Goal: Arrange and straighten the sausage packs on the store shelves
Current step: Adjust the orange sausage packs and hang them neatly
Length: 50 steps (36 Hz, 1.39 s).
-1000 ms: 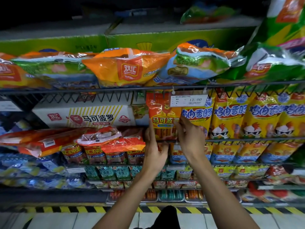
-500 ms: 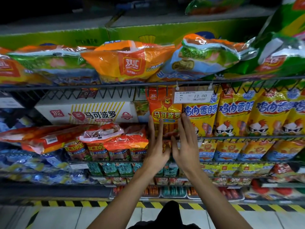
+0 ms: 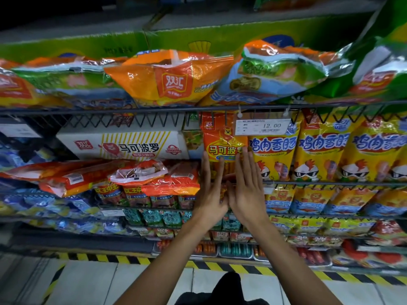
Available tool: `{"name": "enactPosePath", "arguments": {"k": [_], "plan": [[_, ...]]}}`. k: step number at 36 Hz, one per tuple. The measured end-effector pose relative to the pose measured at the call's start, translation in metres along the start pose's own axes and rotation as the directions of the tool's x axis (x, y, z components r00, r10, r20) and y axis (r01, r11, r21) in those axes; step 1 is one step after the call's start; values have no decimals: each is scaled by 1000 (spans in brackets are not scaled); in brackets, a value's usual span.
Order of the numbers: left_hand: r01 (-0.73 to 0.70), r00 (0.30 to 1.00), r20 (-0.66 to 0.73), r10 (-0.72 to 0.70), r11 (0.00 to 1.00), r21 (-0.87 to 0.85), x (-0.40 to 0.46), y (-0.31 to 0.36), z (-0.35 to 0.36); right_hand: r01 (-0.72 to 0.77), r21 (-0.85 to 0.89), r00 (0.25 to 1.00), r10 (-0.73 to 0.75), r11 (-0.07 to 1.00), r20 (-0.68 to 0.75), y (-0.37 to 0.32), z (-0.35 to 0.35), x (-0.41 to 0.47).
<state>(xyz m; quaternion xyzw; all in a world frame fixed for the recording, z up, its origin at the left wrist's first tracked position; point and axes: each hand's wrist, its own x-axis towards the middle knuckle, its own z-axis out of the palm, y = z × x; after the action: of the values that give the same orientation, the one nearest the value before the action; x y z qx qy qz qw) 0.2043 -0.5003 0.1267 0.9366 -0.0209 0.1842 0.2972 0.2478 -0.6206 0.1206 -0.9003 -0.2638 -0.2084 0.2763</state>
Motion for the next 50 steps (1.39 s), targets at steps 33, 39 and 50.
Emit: {"name": "enactPosePath", "arguments": {"k": [33, 39, 50], "plan": [[565, 821, 206, -533, 811, -150, -79, -93, -118, -241, 519, 965, 148, 820, 215, -95, 20, 3], [523, 826, 329, -458, 840, -144, -76, -100, -146, -367, 534, 930, 305, 761, 204, -102, 27, -4], [456, 838, 420, -350, 871, -185, -74, -95, -145, -370, 536, 929, 305, 758, 210, -117, 22, 0]]}}
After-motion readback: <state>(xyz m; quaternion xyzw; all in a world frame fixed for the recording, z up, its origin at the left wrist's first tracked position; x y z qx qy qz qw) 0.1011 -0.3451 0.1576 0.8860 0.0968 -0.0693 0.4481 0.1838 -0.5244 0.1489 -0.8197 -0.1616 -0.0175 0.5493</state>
